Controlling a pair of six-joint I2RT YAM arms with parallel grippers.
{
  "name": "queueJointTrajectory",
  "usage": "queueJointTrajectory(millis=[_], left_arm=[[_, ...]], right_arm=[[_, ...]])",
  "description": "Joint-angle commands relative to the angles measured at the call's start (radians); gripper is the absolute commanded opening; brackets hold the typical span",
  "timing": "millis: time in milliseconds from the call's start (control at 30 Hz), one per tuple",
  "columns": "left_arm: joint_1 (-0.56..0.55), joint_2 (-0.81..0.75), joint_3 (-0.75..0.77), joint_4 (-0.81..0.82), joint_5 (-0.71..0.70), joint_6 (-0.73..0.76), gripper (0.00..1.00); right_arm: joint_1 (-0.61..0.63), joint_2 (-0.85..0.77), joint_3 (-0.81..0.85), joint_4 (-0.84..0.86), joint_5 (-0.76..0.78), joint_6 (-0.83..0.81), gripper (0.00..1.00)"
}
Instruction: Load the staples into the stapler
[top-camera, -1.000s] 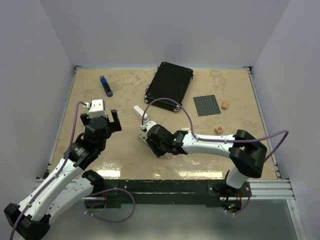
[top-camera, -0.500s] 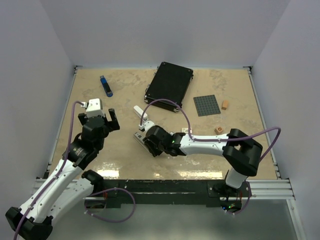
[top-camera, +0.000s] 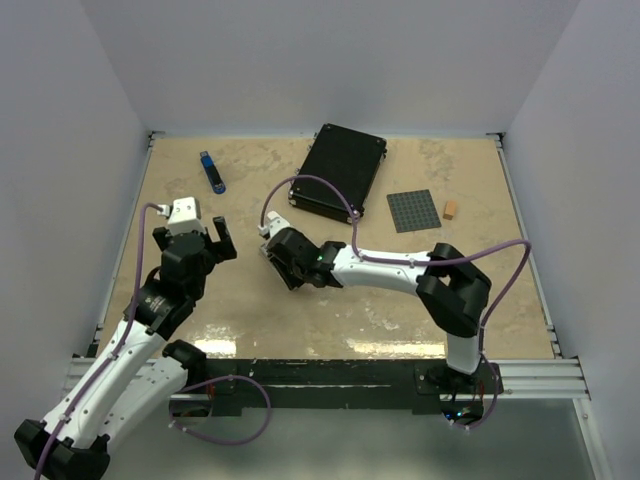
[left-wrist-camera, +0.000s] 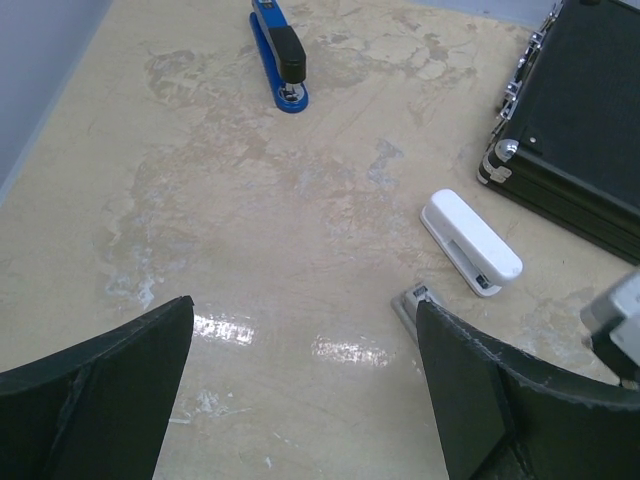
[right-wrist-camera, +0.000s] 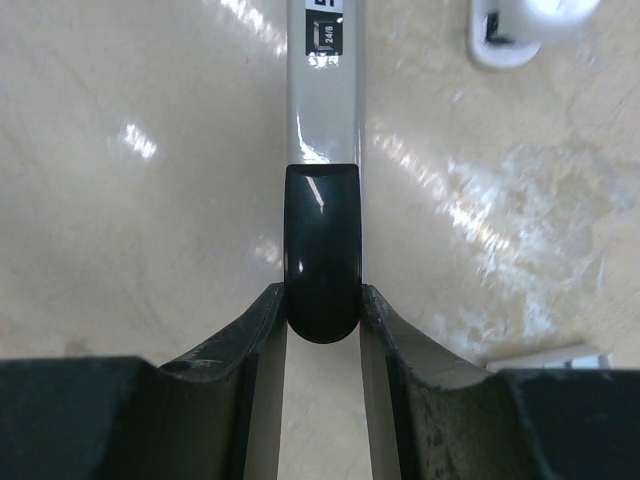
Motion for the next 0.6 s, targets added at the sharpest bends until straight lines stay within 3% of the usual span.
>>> queueJointTrajectory(millis=[0, 100, 367, 567], left_arm=[[0.019, -0.009, -0.003, 0.028, 0.007, 0.013, 0.98], [0.028, -0.01, -0.003, 0.03, 0.008, 0.015, 0.98], [0.058, -0.01, -0.007, 0.039, 0.042, 0.016, 0.98], [0.081, -0.013, -0.011, 0.048, 0.071, 0.016, 0.98]], right_arm=[[-0.062, 0.113, 0.151, 0.001, 0.058, -0.056, 0.0], [-0.085, 0.179, 0.269, -0.009, 0.064, -0.079, 0.02], [-0.11, 0.242, 0.412, -0.01, 0.059, -0.125, 0.31], [-0.111, 0.133, 0.402, 0.029, 0.035, -0.16, 0.54]])
